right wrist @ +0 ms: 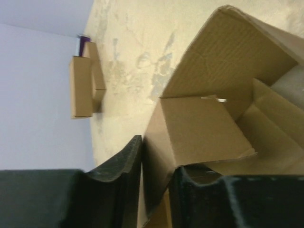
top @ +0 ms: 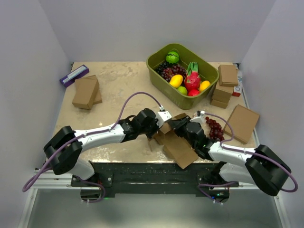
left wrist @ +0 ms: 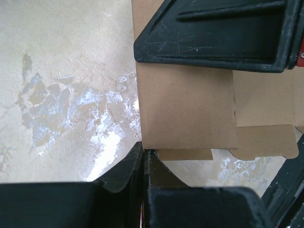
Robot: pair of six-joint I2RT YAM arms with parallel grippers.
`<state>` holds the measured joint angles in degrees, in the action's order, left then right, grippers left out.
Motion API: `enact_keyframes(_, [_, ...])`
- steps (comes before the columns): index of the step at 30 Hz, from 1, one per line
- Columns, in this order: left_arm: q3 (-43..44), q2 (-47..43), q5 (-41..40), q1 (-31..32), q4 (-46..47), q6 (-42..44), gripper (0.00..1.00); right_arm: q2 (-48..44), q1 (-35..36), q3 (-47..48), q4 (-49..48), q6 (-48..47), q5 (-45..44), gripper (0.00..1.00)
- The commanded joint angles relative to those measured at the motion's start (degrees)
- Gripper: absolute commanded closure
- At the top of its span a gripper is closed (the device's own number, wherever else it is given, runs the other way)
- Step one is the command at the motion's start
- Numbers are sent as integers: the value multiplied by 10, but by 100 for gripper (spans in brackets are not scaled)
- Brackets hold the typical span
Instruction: Fold the paper box
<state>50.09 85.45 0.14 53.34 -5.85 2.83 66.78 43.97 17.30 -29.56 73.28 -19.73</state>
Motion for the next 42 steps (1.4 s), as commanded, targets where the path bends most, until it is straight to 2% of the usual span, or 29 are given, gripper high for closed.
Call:
enact_keyframes(1, [5,6,-23,0,-42,15,76,19,2,-2,-51,7,0,88])
enact_keyframes(2, [2,-2,-21,0,-37,10,66,26,2,1,-51,7,0,90])
enact_keyframes(3, [-2,-8,-19,-1,-31,9,50,29,2,5,-48,7,-2,94])
enact_keyframes(6, [-21,-47,-13,-5,0,0,24,36,2,13,-38,8,-8,100])
enact_keyframes(9, [-45,-94,21,-21,29,-12,14,39,2,16,-21,13,-22,100])
enact_keyframes(14, [-74,-157,62,-51,45,-43,10,36,2,23,4,16,-29,100])
enact_keyframes(16, [-103,-186,38,-59,50,-78,10,32,2,25,6,16,-33,100])
enact_keyframes(18, [-135,-214,-29,-69,100,-115,10,30,2,26,10,16,-35,100])
enact_keyframes(21, [-205,-275,-81,-90,141,-179,7,26,2,24,11,17,-34,100])
enact_keyframes(27, [-255,-323,-141,-102,109,-244,6,25,2,21,6,20,-30,100])
enact_keyframes(31, [-289,-297,-80,-101,130,-231,9,27,2,22,1,21,-29,100])
enact_keyframes(32, [-294,-291,-40,-102,155,-222,13,28,2,21,0,22,-27,100])
enact_keyframes(35, [-307,-268,-5,-98,187,-196,18,27,2,21,-2,22,-26,100])
enact_keyframes(42, [-326,-220,97,-80,300,-122,17,20,2,20,1,20,-27,100])
